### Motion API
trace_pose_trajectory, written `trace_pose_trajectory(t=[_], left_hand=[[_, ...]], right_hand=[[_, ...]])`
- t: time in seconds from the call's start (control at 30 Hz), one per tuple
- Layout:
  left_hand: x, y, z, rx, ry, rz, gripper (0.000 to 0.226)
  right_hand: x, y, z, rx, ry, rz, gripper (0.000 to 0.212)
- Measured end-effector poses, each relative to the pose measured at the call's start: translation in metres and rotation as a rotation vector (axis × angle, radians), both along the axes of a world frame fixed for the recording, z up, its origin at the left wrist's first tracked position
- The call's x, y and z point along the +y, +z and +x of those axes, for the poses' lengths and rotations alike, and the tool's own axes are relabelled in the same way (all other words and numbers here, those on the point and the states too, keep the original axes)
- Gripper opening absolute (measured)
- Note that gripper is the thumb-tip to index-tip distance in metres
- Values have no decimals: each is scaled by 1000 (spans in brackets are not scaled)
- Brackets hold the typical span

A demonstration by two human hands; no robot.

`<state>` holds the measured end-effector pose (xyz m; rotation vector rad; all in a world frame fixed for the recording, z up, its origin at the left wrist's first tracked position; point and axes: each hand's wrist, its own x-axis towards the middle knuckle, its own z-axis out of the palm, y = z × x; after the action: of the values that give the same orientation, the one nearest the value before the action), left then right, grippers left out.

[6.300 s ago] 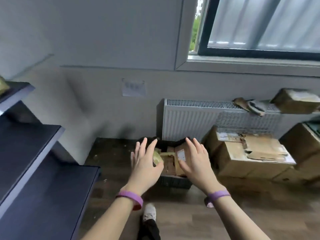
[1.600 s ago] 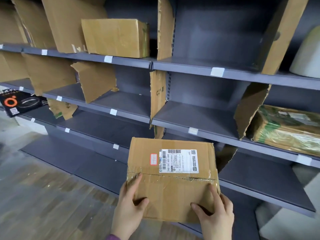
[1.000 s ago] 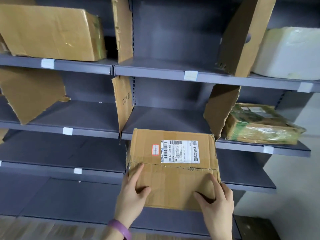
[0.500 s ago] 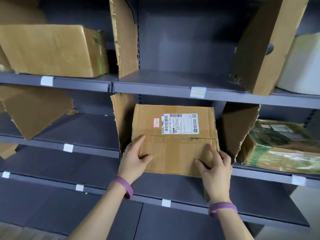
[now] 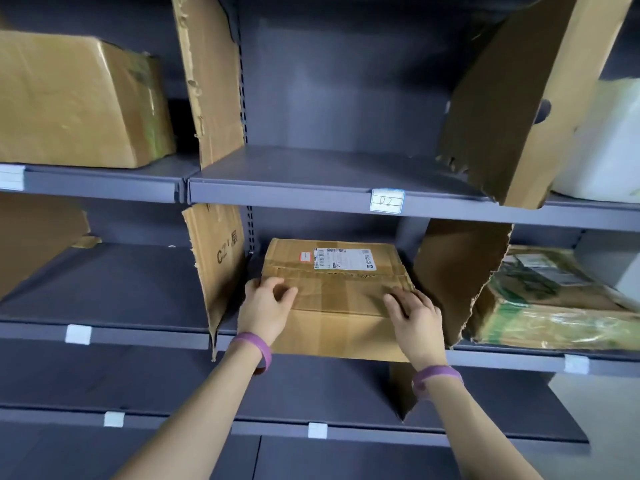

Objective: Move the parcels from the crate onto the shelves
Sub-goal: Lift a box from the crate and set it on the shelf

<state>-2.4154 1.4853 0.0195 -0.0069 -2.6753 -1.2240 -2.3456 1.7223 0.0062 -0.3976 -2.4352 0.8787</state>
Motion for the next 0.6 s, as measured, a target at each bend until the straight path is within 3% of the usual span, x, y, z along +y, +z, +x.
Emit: trace_pose_trajectory(t=[0.1,0.23,0.4,0.6], left_hand=[[0,-4,8,133,-16,-68,40],[-6,-37,44,483,-87,-189,43],[-13,-79,80,446,-130,-330,67],[-12,-91,80,329,-230,-358,74]], right_hand=[[-1,-3,7,-21,-9,78,39],[-16,-26,40,232,-32,361,39],[-38,-69,72,188,46,461,55],[-47,-75,74,-79,115,469,77]])
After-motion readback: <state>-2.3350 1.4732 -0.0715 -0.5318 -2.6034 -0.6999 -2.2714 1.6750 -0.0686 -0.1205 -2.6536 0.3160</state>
